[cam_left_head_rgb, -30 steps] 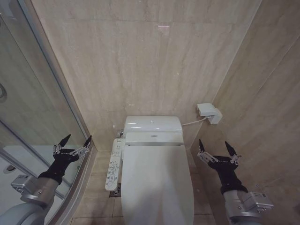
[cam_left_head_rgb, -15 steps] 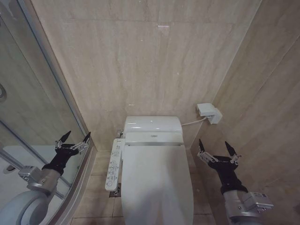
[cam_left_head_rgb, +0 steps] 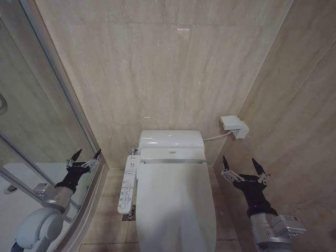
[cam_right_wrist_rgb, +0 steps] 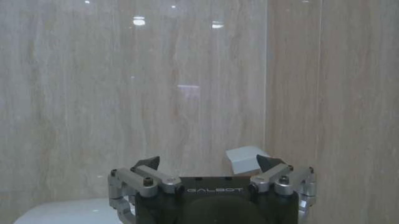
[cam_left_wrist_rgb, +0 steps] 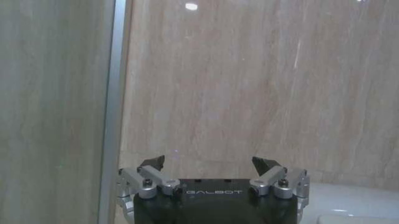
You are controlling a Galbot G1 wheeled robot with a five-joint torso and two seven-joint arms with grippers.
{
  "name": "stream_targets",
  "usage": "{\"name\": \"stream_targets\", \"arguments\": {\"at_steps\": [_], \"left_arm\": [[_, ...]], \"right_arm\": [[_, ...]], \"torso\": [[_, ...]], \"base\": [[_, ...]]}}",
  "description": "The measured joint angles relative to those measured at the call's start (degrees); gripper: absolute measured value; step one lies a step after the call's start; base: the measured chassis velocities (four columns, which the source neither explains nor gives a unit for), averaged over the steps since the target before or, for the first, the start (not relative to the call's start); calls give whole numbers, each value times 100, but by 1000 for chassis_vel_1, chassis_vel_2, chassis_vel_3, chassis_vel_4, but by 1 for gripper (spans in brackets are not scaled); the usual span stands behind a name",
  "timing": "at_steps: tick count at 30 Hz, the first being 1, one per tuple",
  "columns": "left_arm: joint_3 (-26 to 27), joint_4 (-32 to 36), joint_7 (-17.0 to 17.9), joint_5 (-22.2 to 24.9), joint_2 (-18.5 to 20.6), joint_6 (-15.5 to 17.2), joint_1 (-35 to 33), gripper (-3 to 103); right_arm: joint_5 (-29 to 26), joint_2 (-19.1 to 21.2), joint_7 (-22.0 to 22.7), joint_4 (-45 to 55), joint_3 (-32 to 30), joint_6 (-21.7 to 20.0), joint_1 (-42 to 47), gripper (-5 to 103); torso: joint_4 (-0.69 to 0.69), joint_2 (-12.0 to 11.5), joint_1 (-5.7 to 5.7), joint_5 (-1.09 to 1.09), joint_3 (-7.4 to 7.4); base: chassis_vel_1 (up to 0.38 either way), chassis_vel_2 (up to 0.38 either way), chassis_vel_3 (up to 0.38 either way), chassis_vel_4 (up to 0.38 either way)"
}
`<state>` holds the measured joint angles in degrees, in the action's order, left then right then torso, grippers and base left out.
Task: Open the toilet lid, clean the toilet bowl with a toilet brush, close the toilet lid, and flush.
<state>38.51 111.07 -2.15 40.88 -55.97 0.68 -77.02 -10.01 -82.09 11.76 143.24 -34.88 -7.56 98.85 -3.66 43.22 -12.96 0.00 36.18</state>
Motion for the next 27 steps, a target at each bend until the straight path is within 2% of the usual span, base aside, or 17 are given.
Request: {"name": "stream_targets", "arguments": {"at_steps": [1, 5, 10, 13, 16, 18, 19, 26, 27], "left_arm": [[0, 0, 0, 0, 0, 0, 0, 96], [-552, -698, -21, 48, 169, -166, 587, 95], [-976, -1090, -82, 60, 245, -217, 1018, 95], [-1282, -1417, -167, 85, 310, -269, 1422, 94], [-1702, -1922, -270, 155, 427, -319, 2108, 94], [-1831, -2084, -320, 159, 459, -328, 2309, 94], [-1932, -2202, -356, 161, 481, -330, 2452, 89], [-2528, -2925, -509, 146, 478, -421, 3144, 89], [-2691, -3097, -535, 130, 458, -452, 3308, 70]], "right_arm": [[0, 0, 0, 0, 0, 0, 0, 100], [0, -1, 0, 0, 0, 0, 0, 100], [0, 0, 0, 0, 0, 0, 0, 100], [0, 0, 0, 0, 0, 0, 0, 100], [0, -1, 1, 0, -1, 0, 0, 100], [0, 0, 0, 0, 0, 0, -1, 100], [0, 0, 0, 0, 0, 0, 1, 100], [0, 0, 0, 0, 0, 0, 0, 100], [0, -1, 1, 0, 0, 0, 1, 100]], "torso": [[0, 0, 0, 0, 0], [-2, 0, 0, 0, 0], [-1, 0, 0, 0, 0], [0, 0, 0, -1, 0], [-3, 0, 0, 0, 0], [-2, 0, 0, 1, 0], [-2, 0, 0, 0, 0], [1, 0, 0, 0, 0], [-1, 0, 0, 0, 1]], "base": [[0, 0, 0, 0], [0, 0, 0, 0], [0, 0, 0, 0], [0, 0, 0, 0], [0, 0, 0, 0], [0, 0, 0, 0], [0, 0, 0, 0], [0, 0, 0, 0], [0, 0, 0, 0]]}}
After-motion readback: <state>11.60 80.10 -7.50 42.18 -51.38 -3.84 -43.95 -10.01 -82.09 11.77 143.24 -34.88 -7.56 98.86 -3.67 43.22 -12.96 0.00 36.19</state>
